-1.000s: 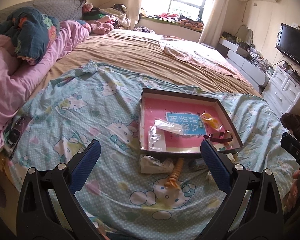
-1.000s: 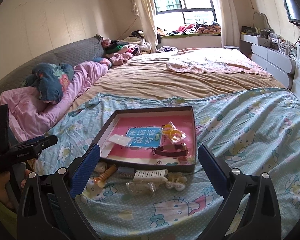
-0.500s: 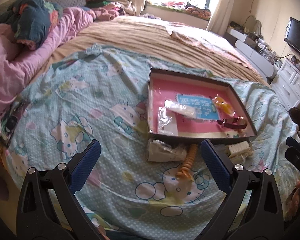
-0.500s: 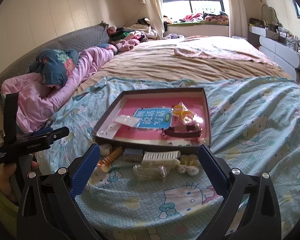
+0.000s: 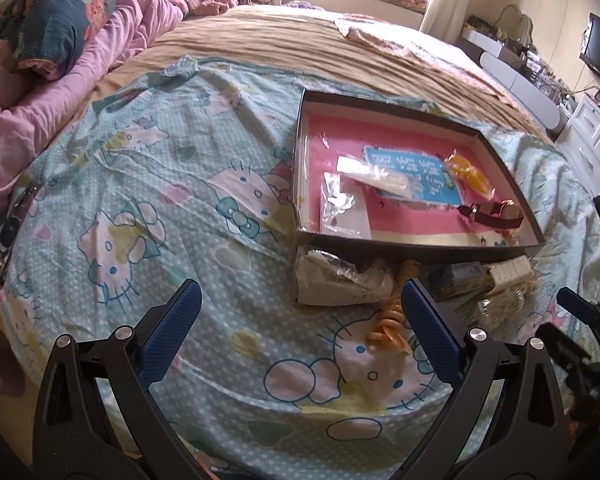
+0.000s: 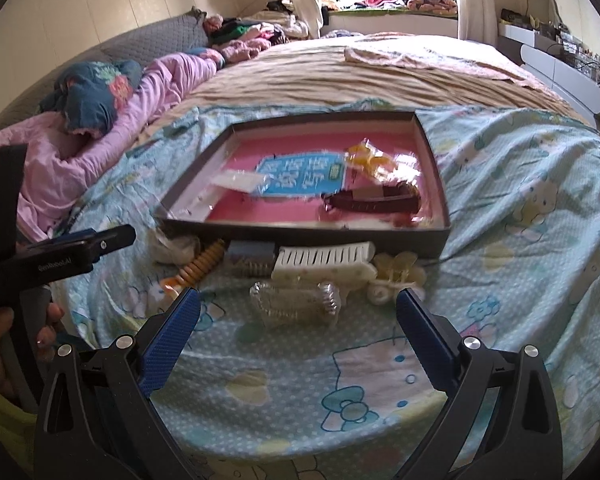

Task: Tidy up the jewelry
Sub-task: 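Grasp the clear bag of silver pins with the right tool while the left grips a grey-filled plastic bag, then carry both bags over the pink tray with both tools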

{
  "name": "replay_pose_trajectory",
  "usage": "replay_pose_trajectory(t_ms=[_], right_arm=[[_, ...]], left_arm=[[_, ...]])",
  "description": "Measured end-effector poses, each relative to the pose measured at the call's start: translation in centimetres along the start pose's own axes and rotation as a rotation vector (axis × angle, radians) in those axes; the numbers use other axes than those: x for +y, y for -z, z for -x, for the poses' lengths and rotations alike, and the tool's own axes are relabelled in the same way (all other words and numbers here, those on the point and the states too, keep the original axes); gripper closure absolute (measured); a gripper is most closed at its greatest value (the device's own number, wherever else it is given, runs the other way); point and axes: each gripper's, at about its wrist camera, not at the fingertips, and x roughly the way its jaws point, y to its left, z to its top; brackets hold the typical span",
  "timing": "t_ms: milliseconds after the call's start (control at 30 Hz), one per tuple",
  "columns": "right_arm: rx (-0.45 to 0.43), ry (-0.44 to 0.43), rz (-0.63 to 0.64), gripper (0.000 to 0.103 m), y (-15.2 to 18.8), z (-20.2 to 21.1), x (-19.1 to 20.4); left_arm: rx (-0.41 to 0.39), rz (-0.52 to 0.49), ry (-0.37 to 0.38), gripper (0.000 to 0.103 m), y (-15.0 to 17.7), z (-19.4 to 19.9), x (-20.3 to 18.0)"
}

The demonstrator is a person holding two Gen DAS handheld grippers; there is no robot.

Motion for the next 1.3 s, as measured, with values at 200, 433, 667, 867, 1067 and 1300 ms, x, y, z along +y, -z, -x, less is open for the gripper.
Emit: replay_pose_trajectory(t_ms=[200,433,667,867,1067,1300], right_arm=[[0.041,0.037,0.019,0.006,1.0,-2.8,0.7],[0.049,0.055,0.006,0.006,1.3,-4.8,0.8],[0.064,0.066,0.004,0.016,1.2,-6.4,1.0],[0.043,0.083,0.009,0.032,1.1,-6.9,0.9],[0.034,0.055,0.031,0.034,1.2,-6.3,1.1],[0.011,0.009,0.056,0.036,1.0,-3.9,1.4]], left_arm=[[0.032,-0.007,-0.013,0.01,0.1,-1.6,-0.4],[0.075,-0.019,-0.018,0.01,0.0,-3.6,-1.0],[0.098,-0.02,-0.009,0.01,-0.2,-5.0,-1.4],[0.111,-0.014,0.013,0.015,-0.5,-6.0,-1.8],[0.096,-0.115,0.016,0.049,-0.2,-5.8,-3.9],[0.065,-0.114,0.034,0.062,-0.1,-4.5,-3.8]])
